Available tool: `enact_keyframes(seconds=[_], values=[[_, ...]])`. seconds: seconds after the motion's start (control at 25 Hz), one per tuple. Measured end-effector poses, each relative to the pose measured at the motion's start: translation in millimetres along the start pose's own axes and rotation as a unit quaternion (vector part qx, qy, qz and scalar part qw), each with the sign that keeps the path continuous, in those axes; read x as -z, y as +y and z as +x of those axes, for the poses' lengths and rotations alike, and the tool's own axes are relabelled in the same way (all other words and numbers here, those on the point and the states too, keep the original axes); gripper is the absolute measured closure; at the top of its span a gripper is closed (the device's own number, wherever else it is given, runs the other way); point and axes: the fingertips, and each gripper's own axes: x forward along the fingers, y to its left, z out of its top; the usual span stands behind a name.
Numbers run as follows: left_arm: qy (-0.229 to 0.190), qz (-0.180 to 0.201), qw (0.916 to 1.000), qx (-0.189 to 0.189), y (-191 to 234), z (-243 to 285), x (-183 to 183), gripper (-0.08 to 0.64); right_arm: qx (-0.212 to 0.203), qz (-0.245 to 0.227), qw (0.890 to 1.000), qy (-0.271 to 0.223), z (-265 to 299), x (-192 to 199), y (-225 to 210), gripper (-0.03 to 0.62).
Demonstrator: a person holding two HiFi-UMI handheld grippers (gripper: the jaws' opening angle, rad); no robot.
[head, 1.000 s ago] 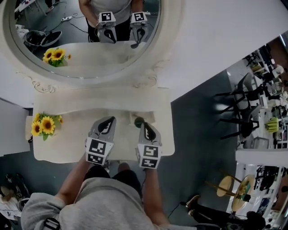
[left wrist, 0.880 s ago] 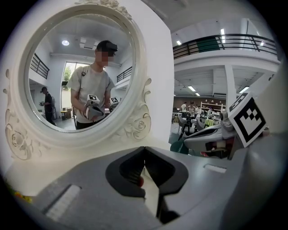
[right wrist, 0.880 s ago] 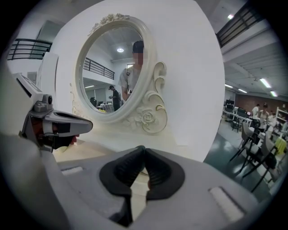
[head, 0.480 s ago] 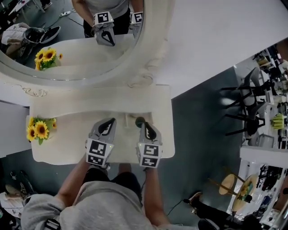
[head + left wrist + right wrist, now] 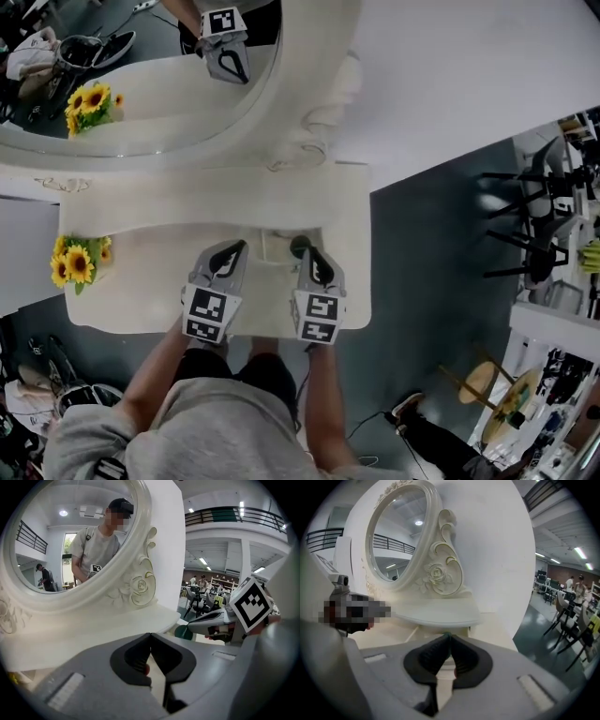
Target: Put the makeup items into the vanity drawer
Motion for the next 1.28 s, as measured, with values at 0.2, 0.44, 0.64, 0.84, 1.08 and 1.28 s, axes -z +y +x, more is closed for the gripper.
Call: enact_keyframes(seconds=[0.2, 0.44, 0.64, 0.84, 1.08, 1.28], values=[[0.009, -0.002, 1.0, 0.0, -3, 5, 7, 0.549, -0.008, 0.001, 1.0, 0.008, 8, 9, -2, 0.572], [0.014, -0.002, 0.9999, 0.0, -6, 6, 10, 0.549, -0.011, 0.002, 1.0, 0.007, 10, 11, -2, 0.571], [0.013, -0.003, 0.9999, -0.004, -6, 2, 11, 0.549, -0.02, 0.011, 1.0, -0.017, 7, 4, 3, 0.413], [0.012, -0.003, 0.9999, -0.006, -6, -2, 12, 0.549, -0.019, 0.016, 0.999, -0.023, 4, 4, 4, 0.407], [0.004, -0.001, 1.0, -0.008, -6, -10, 8, 0.549, -0.018, 0.012, 0.999, -0.025, -2, 3, 8, 0.408], [-0.011, 0.006, 0.9999, -0.009, -4, -20, -3, 0.549, -0.013, 0.008, 0.999, -0.034, -12, -6, 12, 0.408]])
